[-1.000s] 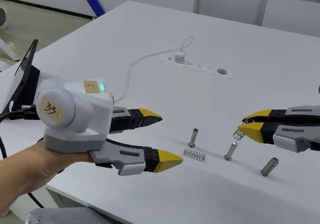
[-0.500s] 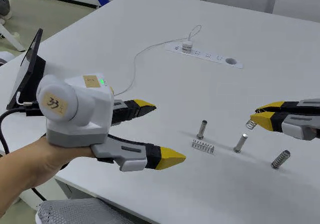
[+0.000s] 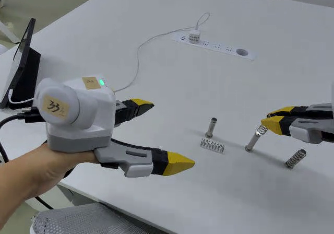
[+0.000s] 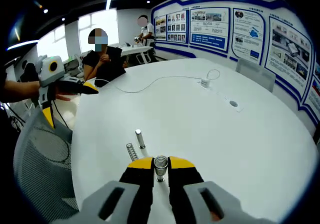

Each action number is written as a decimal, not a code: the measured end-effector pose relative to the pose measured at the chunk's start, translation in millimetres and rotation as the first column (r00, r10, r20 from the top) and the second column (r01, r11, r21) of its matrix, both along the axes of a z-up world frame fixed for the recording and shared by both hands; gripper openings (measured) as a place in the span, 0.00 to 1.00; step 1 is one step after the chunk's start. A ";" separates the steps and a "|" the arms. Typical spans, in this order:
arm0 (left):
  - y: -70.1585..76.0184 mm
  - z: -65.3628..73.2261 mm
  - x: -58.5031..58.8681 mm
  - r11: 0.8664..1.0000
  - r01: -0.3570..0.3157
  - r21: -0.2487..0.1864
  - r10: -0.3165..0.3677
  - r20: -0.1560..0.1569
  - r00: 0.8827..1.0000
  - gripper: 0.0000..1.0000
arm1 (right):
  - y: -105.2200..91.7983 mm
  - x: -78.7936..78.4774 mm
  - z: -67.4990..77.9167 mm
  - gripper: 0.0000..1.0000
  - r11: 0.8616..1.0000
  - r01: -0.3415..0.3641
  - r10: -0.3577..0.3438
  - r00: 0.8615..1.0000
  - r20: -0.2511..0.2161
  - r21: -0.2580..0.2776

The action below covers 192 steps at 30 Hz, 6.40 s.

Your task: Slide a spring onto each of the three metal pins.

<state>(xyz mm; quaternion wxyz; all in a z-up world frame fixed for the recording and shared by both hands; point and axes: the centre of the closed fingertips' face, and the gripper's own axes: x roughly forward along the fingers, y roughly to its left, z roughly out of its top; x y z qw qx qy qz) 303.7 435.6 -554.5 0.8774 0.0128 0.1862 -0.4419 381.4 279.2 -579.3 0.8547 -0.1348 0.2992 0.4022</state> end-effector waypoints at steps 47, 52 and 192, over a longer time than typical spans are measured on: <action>4.1 -23.3 -0.5 0.996 -0.085 -0.037 0.083 -0.046 0.995 0.97 | 7.6 -2.3 -55.8 0.11 0.994 -0.019 0.013 0.998 -0.059 -0.109; 4.1 -21.5 -0.1 0.994 -0.090 -0.056 0.087 -0.052 0.995 0.97 | 6.7 -3.8 -62.1 0.11 0.990 -0.035 0.027 0.998 -0.055 -0.138; -79.0 51.5 -15.8 0.959 0.269 0.093 -0.281 0.156 0.947 0.38 | 64.3 -104.9 61.2 0.10 0.860 -0.498 0.510 0.828 0.232 -0.112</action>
